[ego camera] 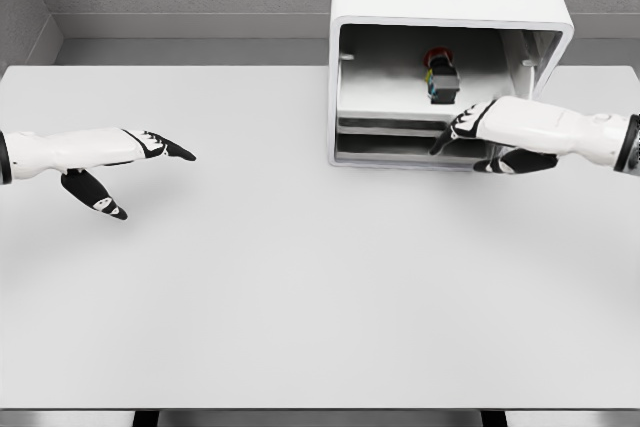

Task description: Slide open multi-storey tabletop storage cabinets and put open load switch and slide close multi-storey tabletop storage cabinets

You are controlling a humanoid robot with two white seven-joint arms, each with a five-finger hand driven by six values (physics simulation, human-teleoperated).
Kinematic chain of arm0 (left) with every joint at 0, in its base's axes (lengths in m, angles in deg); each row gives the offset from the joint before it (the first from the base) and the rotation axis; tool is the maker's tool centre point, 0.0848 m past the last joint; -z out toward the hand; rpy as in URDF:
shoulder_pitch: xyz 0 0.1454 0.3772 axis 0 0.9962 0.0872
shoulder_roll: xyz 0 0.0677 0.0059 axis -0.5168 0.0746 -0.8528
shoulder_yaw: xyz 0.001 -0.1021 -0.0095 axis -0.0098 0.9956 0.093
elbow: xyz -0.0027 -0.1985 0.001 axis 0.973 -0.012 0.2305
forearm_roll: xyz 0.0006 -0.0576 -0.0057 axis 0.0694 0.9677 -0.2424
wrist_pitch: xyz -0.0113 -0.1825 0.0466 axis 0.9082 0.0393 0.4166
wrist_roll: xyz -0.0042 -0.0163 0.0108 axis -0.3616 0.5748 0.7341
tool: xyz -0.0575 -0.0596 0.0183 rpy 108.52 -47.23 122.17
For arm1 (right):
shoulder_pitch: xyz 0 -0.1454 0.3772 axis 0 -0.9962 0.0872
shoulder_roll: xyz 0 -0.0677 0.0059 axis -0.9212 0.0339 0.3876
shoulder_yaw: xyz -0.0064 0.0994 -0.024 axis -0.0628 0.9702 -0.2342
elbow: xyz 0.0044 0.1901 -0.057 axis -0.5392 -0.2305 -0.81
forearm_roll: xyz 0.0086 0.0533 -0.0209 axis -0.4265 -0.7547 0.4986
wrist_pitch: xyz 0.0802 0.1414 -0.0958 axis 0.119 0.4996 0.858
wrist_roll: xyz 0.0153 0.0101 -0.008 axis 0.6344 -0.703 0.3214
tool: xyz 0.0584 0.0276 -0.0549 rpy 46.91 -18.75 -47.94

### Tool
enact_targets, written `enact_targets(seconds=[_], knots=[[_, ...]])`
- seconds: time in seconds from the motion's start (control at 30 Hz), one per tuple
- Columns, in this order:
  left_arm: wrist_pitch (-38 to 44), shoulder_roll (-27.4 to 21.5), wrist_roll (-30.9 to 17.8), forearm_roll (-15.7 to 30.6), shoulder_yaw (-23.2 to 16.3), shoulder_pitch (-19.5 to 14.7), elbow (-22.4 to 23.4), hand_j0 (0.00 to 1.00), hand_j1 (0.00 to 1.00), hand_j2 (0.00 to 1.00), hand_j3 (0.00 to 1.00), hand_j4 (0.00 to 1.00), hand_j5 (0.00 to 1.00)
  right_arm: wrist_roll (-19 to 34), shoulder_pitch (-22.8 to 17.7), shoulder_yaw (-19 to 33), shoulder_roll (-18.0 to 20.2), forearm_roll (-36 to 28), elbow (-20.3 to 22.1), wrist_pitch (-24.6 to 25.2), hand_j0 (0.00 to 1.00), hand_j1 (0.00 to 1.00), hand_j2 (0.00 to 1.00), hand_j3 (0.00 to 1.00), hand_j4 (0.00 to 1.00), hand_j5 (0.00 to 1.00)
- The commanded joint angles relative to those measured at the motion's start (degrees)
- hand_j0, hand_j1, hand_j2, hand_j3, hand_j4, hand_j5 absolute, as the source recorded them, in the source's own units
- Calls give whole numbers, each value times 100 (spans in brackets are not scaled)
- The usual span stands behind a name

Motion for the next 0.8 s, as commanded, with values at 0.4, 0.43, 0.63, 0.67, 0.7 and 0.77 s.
enact_targets(seconds=[0.4,0.43,0.63,0.67,0.7,0.77], knots=[[14,-10,2,34,-4,0,-3,100,100,100,100,100,100,-2,27,-85,-60,62,174,13,74,74,74,74,74,74],[14,7,2,34,-4,0,-3,100,100,100,100,100,100,-2,-123,-67,142,62,464,13,75,75,75,75,75,75],[14,16,2,52,-13,61,41,100,100,100,100,100,100,-2,-1186,697,723,70,1344,13,100,100,100,100,100,100],[14,7,2,43,-13,70,50,100,100,100,100,100,100,-2,-1292,680,732,70,1361,13,100,100,100,100,100,100],[14,7,2,43,-13,70,50,100,100,100,100,100,100,-2,-1415,680,740,70,1388,13,100,100,100,100,100,100],[14,-2,2,52,-13,70,59,100,100,100,100,100,100,-2,-1433,689,837,70,1388,13,100,100,100,100,100,100]])
